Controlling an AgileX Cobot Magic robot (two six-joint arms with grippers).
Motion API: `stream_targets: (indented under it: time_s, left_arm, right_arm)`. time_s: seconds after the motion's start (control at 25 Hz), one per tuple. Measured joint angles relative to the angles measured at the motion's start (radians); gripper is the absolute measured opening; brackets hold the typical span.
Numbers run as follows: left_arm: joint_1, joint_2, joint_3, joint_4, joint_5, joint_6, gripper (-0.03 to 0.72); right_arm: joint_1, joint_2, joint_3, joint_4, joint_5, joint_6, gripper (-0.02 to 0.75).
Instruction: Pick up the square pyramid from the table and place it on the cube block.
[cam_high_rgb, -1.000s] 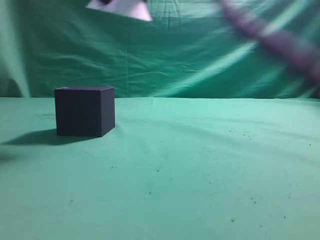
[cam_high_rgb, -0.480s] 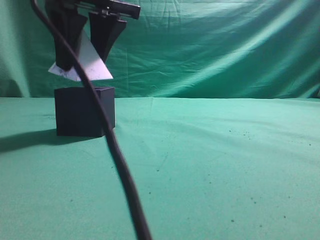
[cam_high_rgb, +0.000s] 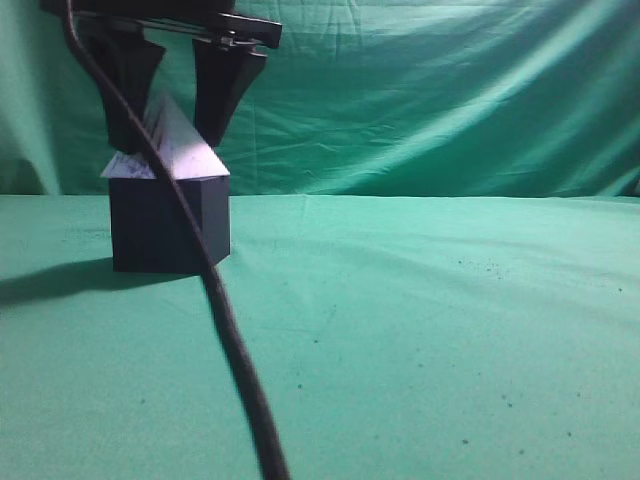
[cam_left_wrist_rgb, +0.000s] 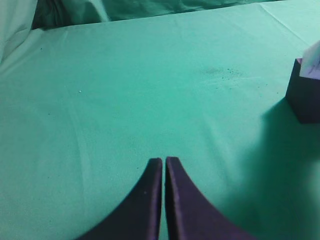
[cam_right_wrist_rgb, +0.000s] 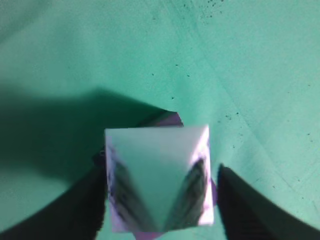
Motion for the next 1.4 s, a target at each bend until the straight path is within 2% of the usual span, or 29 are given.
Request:
stream_targets:
  time_s: [0.12,0.32,0.36,0.44,0.56,0.64,0.76,0.88,1.2,1.4]
  left_arm:
    - [0.000,0.000,0.000,0.000,0.000,0.000,0.000]
    - [0.000,0.000,0.000,0.000,0.000,0.000,0.000]
    - [0.000,0.000,0.000,0.000,0.000,0.000,0.000]
    - [0.000,0.000,0.000,0.000,0.000,0.000,0.000]
    - [0.000,0.000,0.000,0.000,0.000,0.000,0.000]
    - [0.000,0.000,0.000,0.000,0.000,0.000,0.000]
    - [0.000,0.000,0.000,0.000,0.000,0.000,0.000]
    - [0.000,0.000,0.000,0.000,0.000,0.000,0.000]
    - [0.000,0.000,0.000,0.000,0.000,0.000,0.000]
    - [0.000,0.000,0.000,0.000,0.000,0.000,0.000]
  right_arm:
    - [0.000,0.000,-0.001,0.000,0.000,0.000,0.597]
    - [0.000,-0.003,-0.069,0.000,0.064,0.000,0.593]
    - [0.000,-0.009,-0.094,0.000,0.088,0.000,0.633]
    - [0.000,-0.026,-0.141,0.002,0.124,0.000,0.617]
    - [0.000,-0.073,-0.185,0.009,0.142,0.000,0.497]
    - [0.000,-0.123,-0.189,0.011,0.147,0.001,0.365]
    - [0.000,-0.206,-0.189,0.013,0.158,0.010,0.123]
    - [-0.010,-0.315,-0.128,0.015,0.158,0.031,0.000]
    - [-0.070,-0.687,0.292,0.014,0.156,0.097,0.000]
    - [-0.070,-0.929,0.575,0.020,0.003,0.098,0.000]
